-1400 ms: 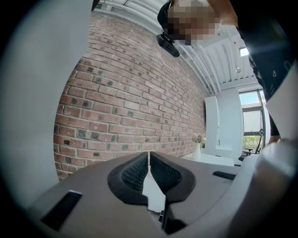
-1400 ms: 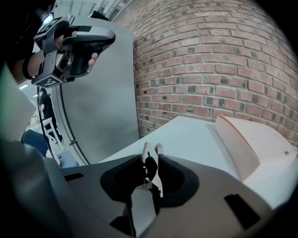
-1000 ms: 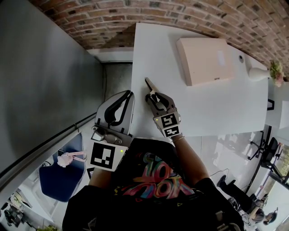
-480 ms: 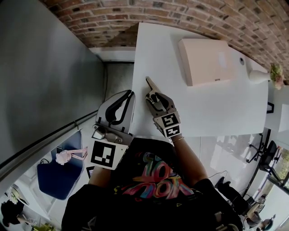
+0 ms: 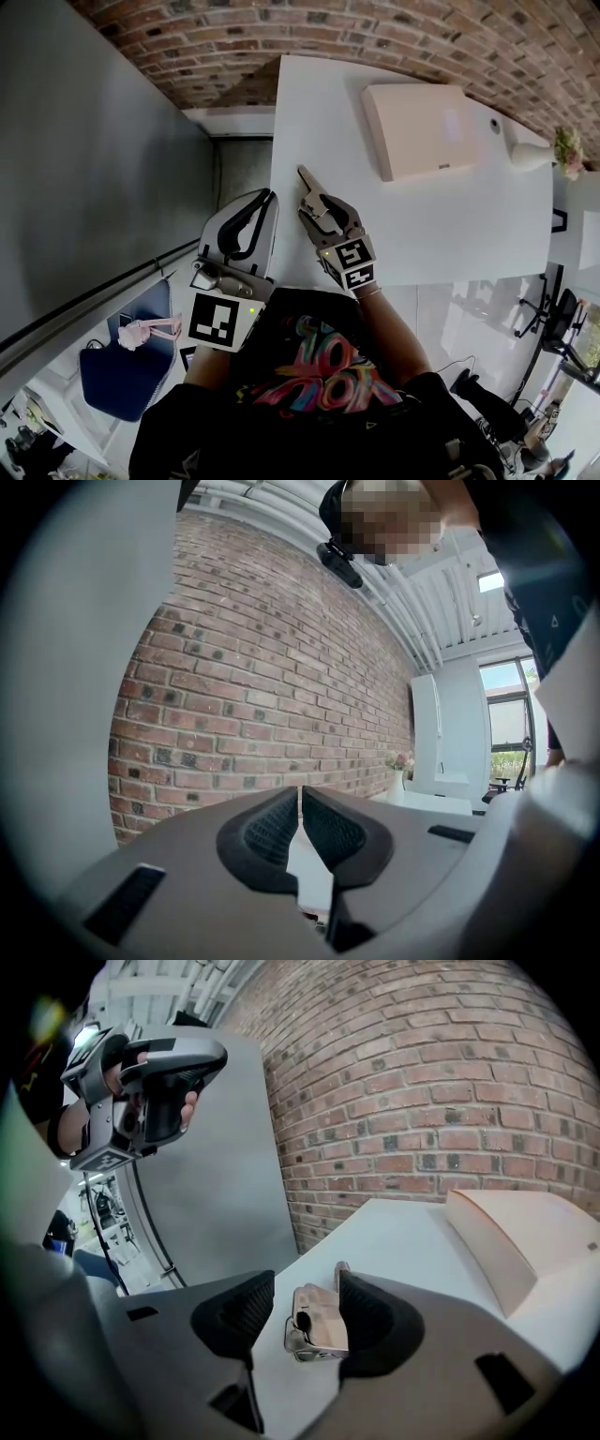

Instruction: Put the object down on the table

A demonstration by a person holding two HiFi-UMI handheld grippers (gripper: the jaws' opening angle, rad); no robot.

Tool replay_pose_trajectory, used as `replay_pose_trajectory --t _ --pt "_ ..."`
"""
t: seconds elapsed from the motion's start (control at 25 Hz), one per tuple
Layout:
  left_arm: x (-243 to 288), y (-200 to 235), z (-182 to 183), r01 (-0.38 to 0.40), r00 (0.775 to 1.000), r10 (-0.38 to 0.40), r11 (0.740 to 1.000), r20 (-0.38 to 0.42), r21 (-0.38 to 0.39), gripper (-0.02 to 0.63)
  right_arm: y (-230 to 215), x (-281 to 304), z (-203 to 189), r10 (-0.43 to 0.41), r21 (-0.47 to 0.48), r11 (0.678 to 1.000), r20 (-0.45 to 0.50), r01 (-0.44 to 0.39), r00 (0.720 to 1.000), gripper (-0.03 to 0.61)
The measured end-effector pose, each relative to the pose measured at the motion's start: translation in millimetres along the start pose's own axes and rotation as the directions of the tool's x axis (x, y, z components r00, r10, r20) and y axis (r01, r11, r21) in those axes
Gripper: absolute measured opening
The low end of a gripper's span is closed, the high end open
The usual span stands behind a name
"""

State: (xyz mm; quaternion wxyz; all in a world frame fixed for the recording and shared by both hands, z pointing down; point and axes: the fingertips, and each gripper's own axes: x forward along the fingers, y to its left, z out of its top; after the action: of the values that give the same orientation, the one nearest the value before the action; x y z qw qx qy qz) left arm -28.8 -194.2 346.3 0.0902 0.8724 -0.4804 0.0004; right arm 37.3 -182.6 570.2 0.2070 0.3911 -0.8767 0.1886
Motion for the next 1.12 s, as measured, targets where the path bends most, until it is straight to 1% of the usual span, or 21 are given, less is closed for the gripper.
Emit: replay_pose_trajectory --t 0.28,0.48,0.6,0.68,0.76,0.88,0.96,1.04,1.12 --pt "2.0 -3.5 10.2 0.01 1.0 -0.011 1.0 0.022 0.014 0.034 -3.0 -10.1 17.3 -0.005 0.013 1.0 0.036 0.005 0.999 0.233" --pt "2.9 -6.8 17.5 0.017 0.999 -0.018 1.0 0.039 0.023 0.034 -4.7 -17.9 29.3 -0.007 0.037 0.999 0.067 0.005 0.998 0.233" --pt "3.3 -10.3 23.8 0.022 0.998 -0.024 0.999 0.054 0.031 0.034 -7.7 -27.7 43.3 -0.022 0.056 0.998 0.102 0.016 0.995 0.236" --pt "3.9 -12.6 30.3 0.026 0.997 -0.029 0.999 0.068 0.039 0.034 -9.3 -37.3 58.9 -0.032 0.058 0.998 0.143 0.024 0.989 0.236" --pt "3.9 -15.3 37.9 0.031 0.996 -0.035 0.998 0.084 0.048 0.034 -10.7 -49.4 78.7 -0.047 0.046 0.998 0.196 0.039 0.979 0.236" --pt "2.5 -18.9 47.7 0.036 0.993 -0.042 0.998 0.106 0.055 0.034 -13.5 -68.9 108.8 -0.061 0.042 0.998 0.285 0.051 0.957 0.235" --pt "1.3 -21.1 51.7 0.044 0.992 -0.051 0.997 0.112 0.064 0.034 -16.0 -84.1 126.4 -0.077 0.051 0.997 0.321 0.063 0.944 0.233" --pt "-0.5 -23.5 52.3 0.068 0.992 -0.078 0.992 0.101 0.103 0.034 -17.6 -100.8 147.5 -0.088 0.046 0.996 0.368 0.076 0.926 0.233" --pt "-2.4 -25.3 55.1 0.087 0.99 -0.1 0.987 0.097 0.132 0.034 -16.3 -116.4 168.7 -0.081 0.016 0.997 0.423 0.082 0.903 0.221"
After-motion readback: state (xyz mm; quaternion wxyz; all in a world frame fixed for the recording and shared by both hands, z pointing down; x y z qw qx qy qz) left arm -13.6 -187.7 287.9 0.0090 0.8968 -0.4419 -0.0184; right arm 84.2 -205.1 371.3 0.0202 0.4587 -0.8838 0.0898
